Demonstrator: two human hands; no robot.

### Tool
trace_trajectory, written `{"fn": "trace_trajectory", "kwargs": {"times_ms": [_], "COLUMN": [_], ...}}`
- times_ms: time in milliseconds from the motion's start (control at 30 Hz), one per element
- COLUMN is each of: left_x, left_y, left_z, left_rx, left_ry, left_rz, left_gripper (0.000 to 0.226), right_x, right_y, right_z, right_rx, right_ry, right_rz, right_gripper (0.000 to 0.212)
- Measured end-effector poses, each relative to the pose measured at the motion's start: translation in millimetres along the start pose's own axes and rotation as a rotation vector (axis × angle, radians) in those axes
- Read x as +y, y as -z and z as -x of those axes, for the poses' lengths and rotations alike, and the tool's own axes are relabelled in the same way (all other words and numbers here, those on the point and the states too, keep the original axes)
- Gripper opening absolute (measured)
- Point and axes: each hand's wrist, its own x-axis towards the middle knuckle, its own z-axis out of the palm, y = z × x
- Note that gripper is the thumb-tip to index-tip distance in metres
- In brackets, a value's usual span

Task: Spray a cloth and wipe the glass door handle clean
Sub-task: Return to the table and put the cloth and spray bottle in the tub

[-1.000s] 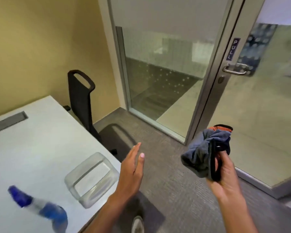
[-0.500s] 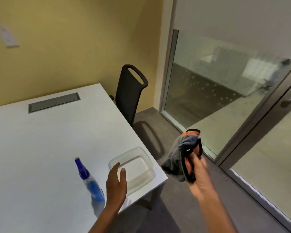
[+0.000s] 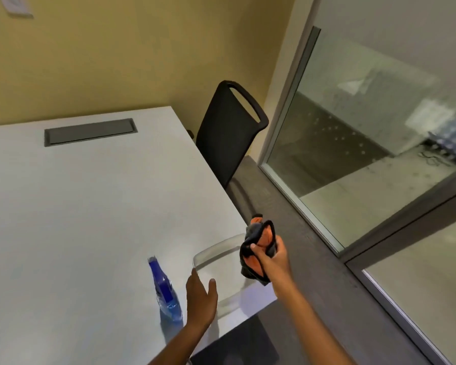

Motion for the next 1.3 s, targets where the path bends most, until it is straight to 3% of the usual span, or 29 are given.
{"fn": "trace_trajectory", "kwargs": {"times_ms": [233,433,567,733,1000,1200,1300], "left_x": [-17.2,-22.9,-21.0,-21.1,-26.2,-26.2,-26.2], "left_y": [-0.6,2.1,2.7,4.2,4.2,-1.4,-2.7], "left_z": [-28.2,-40.8,-42.3,-44.0,-47.5,-48.9,-48.6], "left_rx": [-0.037,-0.044,-0.045,-0.067,-0.055,-0.035,-0.021], "left_ry": [0.106,0.078,0.047,0.034,0.017,0.036,0.028], "left_rz": [0.008,-0.025,0.022,0.023,0.023,0.037,0.024], "left_gripper": [0.062,0.052,0.044,0.047,0.042,0.045,0.041], "right_x": [33.5,59.9,68.8,75.7,82.5,68.4,71.2], "right_y": [-35.9,-56.2,-68.2,-79.2,-84.7,-82.7,-79.1], "right_z": [-32.1,-38.4,-36.9,-39.8,-43.3,-40.2,-39.1], "right_rx": [-0.104,-0.1,-0.115,-0.257,-0.373,-0.141,-0.208], "right_ry": [0.167,0.267,0.218,0.077,-0.028,0.056,-0.002], "right_rz": [0.604,0.996,1.1,1.345,1.358,1.295,1.272], "right_gripper": [0.064,0.056,0.067,0.075,0.088,0.031,0.033]}}
